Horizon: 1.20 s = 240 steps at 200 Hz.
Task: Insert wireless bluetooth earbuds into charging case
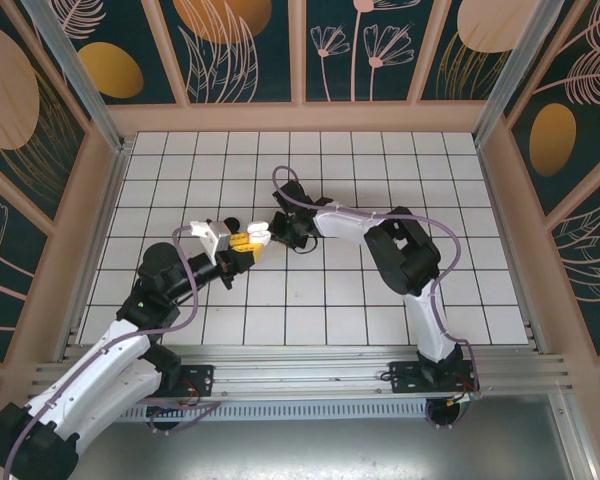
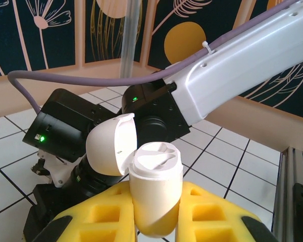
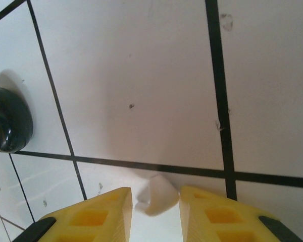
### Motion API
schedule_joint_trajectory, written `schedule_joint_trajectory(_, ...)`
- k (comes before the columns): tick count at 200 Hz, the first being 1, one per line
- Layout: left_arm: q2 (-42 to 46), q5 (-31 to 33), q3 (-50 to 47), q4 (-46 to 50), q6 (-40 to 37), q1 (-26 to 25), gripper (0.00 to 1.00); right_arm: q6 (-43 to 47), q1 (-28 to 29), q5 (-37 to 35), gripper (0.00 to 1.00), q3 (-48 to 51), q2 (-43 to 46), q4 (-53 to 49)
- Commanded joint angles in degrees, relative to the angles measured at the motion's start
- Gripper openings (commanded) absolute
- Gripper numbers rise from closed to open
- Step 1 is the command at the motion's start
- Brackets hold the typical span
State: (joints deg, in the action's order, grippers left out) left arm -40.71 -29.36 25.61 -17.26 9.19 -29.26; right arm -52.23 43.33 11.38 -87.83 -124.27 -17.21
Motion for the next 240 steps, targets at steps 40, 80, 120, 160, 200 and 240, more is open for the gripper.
schedule_joint_trajectory(40,2.0,0.8,-0.9,0.5,-0.9,0.0,0.00,4.1,-0.5,-2.8,0.24,-6.1,-3.9,-6.3)
schedule_joint_trajectory(80,2.5,1.2,-1.2,0.9,-1.1,0.0,0.00,7.2,-0.6,-4.3,0.18,-8.8,-4.4,-9.1)
schedule_joint_trajectory(120,2.6,1.4,-1.2,1.0,-1.1,0.0,0.00,10.6,-0.4,-6.1,0.23,-13.1,-5.6,-14.0)
schedule_joint_trajectory(160,2.7,1.4,-1.2,1.1,-1.2,0.0,0.00,12.1,-0.2,-5.3,0.30,-15.6,-7.2,-16.9)
schedule_joint_trajectory(200,3.2,1.5,-1.2,1.5,-1.2,0.0,0.00,12.8,0.4,-5.6,0.31,-17.1,-8.5,-18.7)
schedule_joint_trajectory(240,3.2,1.4,-1.3,1.5,-1.2,0.0,0.00,13.3,0.7,-5.6,0.30,-19.3,-10.3,-20.1)
